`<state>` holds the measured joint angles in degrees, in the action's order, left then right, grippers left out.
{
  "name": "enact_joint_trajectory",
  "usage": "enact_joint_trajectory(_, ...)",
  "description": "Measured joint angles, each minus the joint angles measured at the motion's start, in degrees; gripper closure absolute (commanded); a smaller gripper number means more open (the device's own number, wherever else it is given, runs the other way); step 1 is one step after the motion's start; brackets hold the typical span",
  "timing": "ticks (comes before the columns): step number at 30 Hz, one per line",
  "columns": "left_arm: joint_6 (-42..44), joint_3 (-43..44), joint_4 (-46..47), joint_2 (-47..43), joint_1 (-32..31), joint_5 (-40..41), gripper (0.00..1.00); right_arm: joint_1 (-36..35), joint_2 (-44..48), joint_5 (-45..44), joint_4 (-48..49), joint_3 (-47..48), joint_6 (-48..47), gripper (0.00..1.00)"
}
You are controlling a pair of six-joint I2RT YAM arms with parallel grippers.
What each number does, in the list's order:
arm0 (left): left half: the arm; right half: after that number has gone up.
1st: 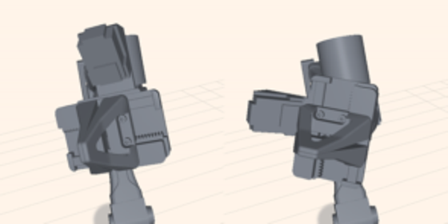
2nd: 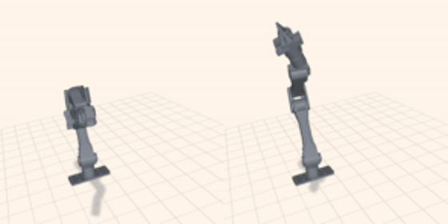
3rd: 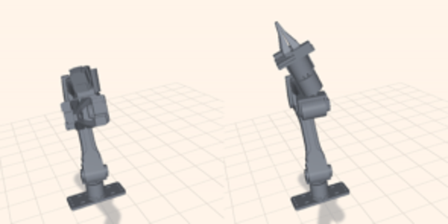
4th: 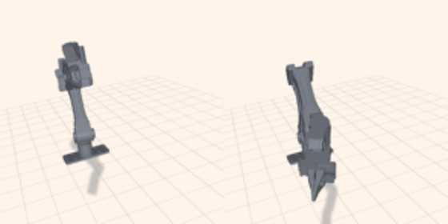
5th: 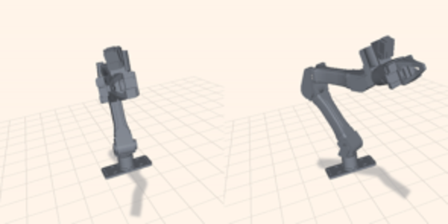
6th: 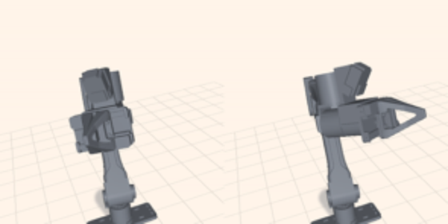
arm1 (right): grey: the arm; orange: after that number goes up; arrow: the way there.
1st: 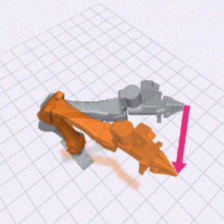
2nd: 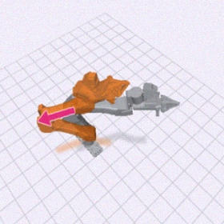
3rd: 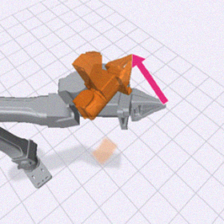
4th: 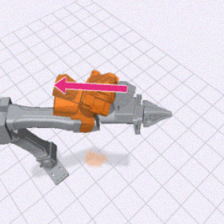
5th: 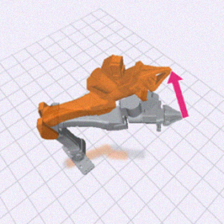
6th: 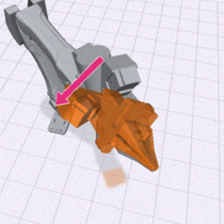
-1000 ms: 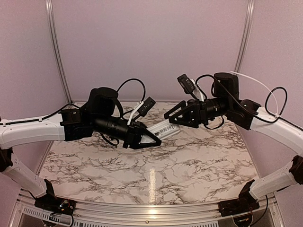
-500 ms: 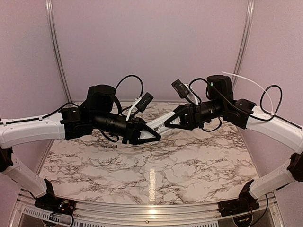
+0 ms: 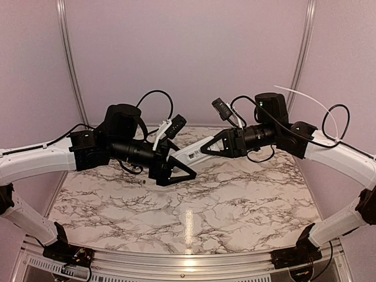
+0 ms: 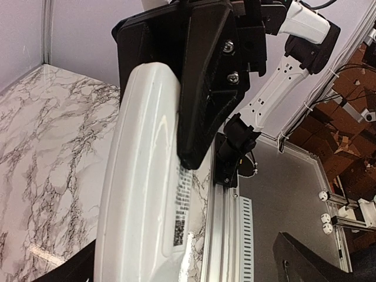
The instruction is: Unload the batteries from the remote control
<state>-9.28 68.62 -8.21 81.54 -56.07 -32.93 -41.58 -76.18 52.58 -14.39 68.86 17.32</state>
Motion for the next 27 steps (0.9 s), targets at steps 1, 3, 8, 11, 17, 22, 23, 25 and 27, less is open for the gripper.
enact_joint_trajectory(1,1.3,0.0,-0.9,-0.9,0.0,1.4,0.01,0.0,0.0,-1.1,0.0,0.0,0.7,0.89)
enact_joint_trajectory(3,3.7,0.0,-2.5,-2.9,0.0,4.5,0.01,0.0,0.0,-3.0,0.0,0.0,2.1,0.90)
enact_joint_trajectory(8,12.0,-0.7,-3.6,-9.5,0.0,15.7,0.01,0.0,0.0,-7.2,0.5,0.3,6.1,0.91)
enact_joint_trajectory(11,16.7,-2.3,-2.1,-12.5,0.0,21.0,0.01,0.0,0.0,-8.9,2.3,0.3,10.1,0.91)
enact_joint_trajectory(17,27.6,-6.1,0.9,-14.4,0.0,25.6,0.01,0.4,-2.3,-9.6,1.4,5.7,17.6,0.90)
enact_joint_trajectory(22,33.7,-6.3,1.9,-13.9,0.0,25.4,0.01,1.2,-3.3,-9.5,1.9,9.4,23.7,0.91)
enact_joint_trajectory(23,34.2,-5.9,2.0,-13.5,0.0,25.2,0.01,1.4,-3.2,-9.5,2.0,9.4,25.1,0.91)
enact_joint_trajectory(25,35.2,-4.7,2.6,-12.2,0.1,24.4,0.01,1.7,-3.2,-9.5,2.0,9.4,27.6,0.91)
enact_joint_trajectory(27,35.5,-3.3,3.3,-10.7,0.4,23.5,0.02,1.7,-3.1,-9.4,1.9,9.4,29.6,0.91)
